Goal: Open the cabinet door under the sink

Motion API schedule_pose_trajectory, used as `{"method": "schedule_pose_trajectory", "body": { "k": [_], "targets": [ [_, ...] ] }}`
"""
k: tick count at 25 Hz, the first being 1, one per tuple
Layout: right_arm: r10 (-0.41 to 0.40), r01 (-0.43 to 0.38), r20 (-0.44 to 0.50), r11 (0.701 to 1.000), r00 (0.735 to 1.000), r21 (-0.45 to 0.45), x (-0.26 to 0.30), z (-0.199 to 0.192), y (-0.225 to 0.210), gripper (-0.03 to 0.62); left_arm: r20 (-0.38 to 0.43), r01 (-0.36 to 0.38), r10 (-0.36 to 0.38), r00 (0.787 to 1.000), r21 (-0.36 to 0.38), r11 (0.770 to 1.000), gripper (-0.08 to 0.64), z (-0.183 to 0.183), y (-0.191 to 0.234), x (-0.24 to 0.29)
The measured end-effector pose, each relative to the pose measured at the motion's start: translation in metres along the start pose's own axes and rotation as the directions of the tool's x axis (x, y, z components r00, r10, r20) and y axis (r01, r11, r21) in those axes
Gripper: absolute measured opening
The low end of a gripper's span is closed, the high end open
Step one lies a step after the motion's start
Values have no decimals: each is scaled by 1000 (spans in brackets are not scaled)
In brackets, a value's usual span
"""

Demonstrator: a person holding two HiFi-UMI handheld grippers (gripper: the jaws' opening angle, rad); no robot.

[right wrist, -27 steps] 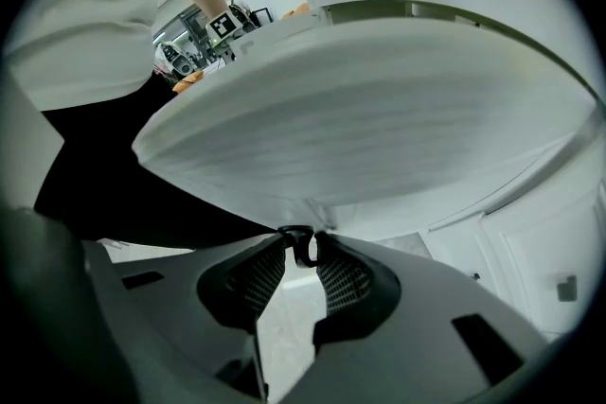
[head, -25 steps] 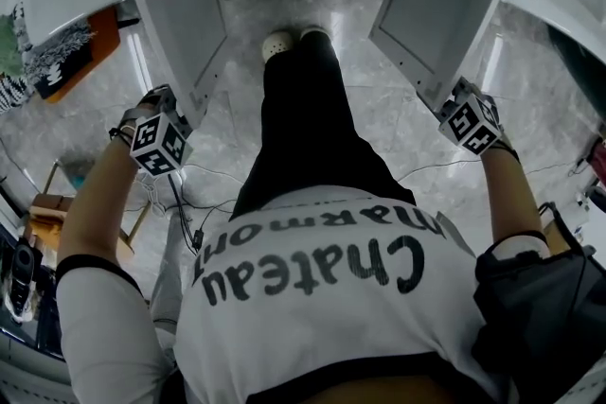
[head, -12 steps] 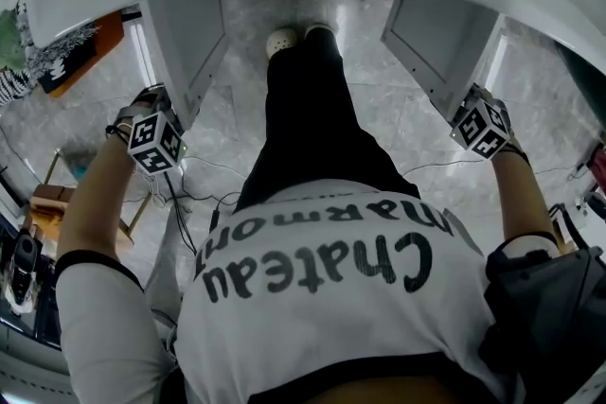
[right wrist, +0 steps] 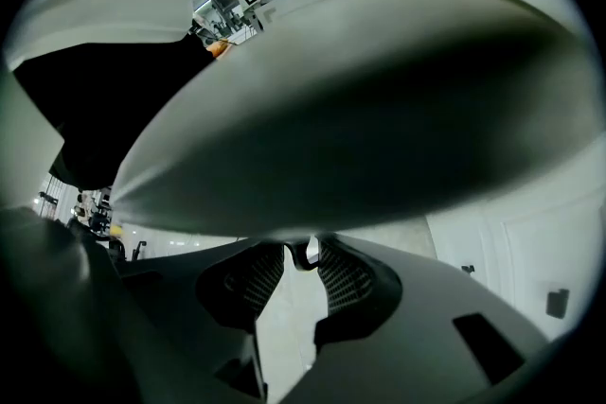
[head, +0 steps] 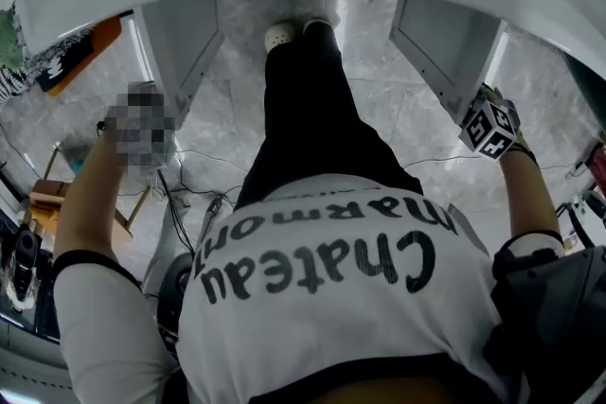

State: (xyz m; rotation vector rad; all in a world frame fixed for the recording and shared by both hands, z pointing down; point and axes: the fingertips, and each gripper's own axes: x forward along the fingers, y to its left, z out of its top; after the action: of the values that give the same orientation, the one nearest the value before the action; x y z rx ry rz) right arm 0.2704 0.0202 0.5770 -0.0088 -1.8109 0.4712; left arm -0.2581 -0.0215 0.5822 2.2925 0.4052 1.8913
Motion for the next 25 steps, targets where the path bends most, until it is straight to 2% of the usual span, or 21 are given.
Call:
{"method": "schedule_pose_trajectory", "body": {
  "k": [4, 8, 13, 21, 25],
  "targets": [
    [-6, 4, -24, 999, 1000, -43, 7, -7, 0, 98, -5, -4, 4, 1000, 8, 1000, 152, -12, 2, 1],
    [-22, 18, -47, 997, 999, -81, 9, -17, -1, 98, -4, 5, -4, 1000, 46, 999, 151, -20, 2, 5],
    [-15, 10, -48, 993, 999, -118, 8, -19, -3, 97, -16, -33, 34, 999, 95, 995, 140, -18, 7, 6],
    [25, -36, -58, 979, 998, -201, 8, -22, -1, 101, -65, -14, 31, 997, 244, 970, 140, -21, 11, 4],
    [50, -65, -71, 974, 996, -215, 8, -21, 3, 131, -69, -59, 77, 995, 228, 972, 144, -26, 15, 5]
  ]
}}
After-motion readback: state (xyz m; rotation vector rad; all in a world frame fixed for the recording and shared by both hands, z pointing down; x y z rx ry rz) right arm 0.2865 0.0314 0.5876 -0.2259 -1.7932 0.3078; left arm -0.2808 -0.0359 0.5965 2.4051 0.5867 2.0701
